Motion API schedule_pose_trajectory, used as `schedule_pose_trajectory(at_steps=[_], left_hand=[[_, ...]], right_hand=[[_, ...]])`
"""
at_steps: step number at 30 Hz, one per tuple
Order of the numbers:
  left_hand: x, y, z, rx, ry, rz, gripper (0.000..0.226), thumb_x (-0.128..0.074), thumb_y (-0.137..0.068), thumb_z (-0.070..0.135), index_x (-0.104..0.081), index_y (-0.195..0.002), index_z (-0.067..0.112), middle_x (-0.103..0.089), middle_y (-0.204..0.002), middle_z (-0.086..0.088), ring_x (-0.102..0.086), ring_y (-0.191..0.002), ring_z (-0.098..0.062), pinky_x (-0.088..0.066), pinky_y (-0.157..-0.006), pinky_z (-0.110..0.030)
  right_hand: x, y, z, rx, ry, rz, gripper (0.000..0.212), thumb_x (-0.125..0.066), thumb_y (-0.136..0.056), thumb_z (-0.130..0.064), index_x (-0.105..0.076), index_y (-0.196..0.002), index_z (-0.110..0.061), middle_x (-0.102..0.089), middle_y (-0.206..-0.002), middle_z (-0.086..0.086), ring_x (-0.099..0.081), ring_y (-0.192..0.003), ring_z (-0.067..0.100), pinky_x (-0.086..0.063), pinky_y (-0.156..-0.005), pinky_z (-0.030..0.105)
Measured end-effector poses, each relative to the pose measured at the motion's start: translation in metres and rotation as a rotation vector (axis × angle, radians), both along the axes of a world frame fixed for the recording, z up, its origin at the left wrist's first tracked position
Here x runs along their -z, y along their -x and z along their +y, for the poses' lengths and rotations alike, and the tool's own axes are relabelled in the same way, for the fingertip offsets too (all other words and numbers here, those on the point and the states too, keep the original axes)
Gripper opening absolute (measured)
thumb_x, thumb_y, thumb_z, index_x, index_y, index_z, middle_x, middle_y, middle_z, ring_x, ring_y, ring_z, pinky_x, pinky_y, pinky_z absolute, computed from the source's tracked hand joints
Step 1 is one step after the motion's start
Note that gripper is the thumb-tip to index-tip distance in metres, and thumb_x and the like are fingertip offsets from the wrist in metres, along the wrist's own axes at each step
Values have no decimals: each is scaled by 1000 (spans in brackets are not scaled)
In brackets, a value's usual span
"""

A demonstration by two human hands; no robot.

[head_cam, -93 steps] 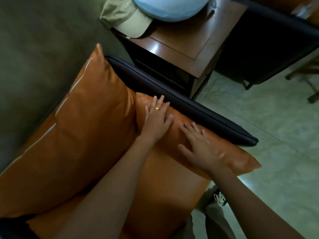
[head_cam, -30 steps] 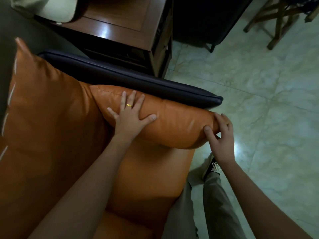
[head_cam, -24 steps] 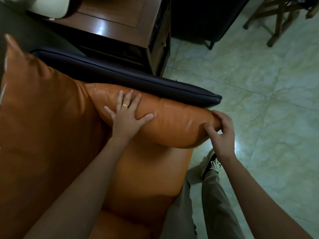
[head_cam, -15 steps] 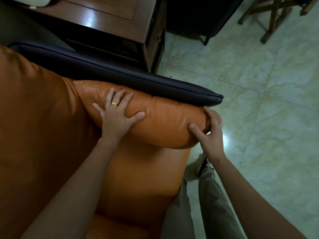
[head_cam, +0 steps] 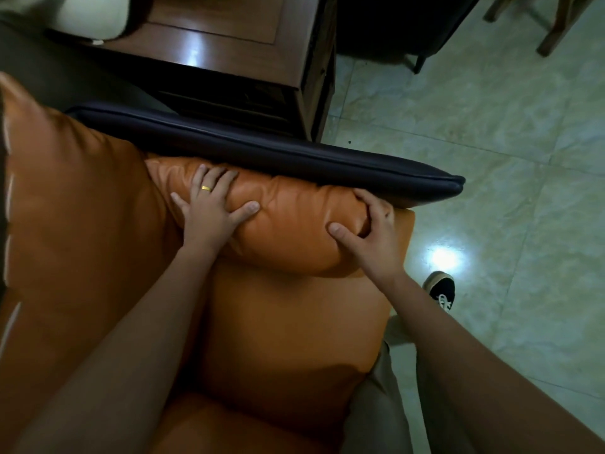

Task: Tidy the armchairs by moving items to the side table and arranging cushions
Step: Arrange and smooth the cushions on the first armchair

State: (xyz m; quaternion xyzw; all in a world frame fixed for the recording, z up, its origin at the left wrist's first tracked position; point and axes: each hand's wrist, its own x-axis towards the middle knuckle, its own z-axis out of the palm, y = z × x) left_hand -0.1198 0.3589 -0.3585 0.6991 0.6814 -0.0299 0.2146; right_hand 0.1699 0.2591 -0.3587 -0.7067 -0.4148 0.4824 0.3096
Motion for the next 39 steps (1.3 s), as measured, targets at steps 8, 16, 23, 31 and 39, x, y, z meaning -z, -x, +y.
schedule_pose_trajectory(at_steps=[8, 16, 23, 31, 39], left_hand=[[-11, -40, -54, -265, -37, -154, 75, -47, -97, 60, -17, -159, 33, 1, -169, 0, 6, -155, -22, -8, -113, -74], [-24, -73, -95, -415, -8, -205, 63, -35, -104, 53, -13, -159, 34, 7, -169, -2, 6, -155, -26, -20, -121, -56], [-32, -123, -164, -608, 109, -312, 60, -41, -103, 50, -20, -158, 37, -6, -169, -3, -19, -151, -30, -26, -120, -48], [-41, -190, -274, -813, 253, -282, 53, -37, -105, 48, -25, -156, 39, -45, -154, -1, -38, -143, -23, -30, -113, -48], [1, -230, -389, -1064, 275, -292, 55, -39, -104, 47, -27, -155, 33, -48, -152, -4, -44, -140, -26, -32, -115, -57]], right_hand=[[-26, -18, -21, 63, 73, 8, 86, -74, -86, -48, -18, -152, -53, -20, -156, -6, -29, -144, 18, -33, -119, 48], [-44, -43, -66, -235, 96, -95, 83, -63, -92, -49, -8, -155, -52, -19, -161, 3, -34, -144, 27, -42, -110, 52], [-53, -64, -81, -459, 57, -150, 55, -59, -98, -34, -37, -148, -36, -56, -122, -7, -60, -100, 11, -50, -79, 25], [-53, -85, -86, -916, 171, -160, 34, -58, -100, -34, -59, -132, -22, -65, -96, -8, -61, -82, 6, -47, -70, 23], [-24, -84, -139, -1156, 234, -262, 33, -57, -100, -31, -61, -129, -17, -67, -98, -4, -63, -85, 14, -51, -79, 31]])
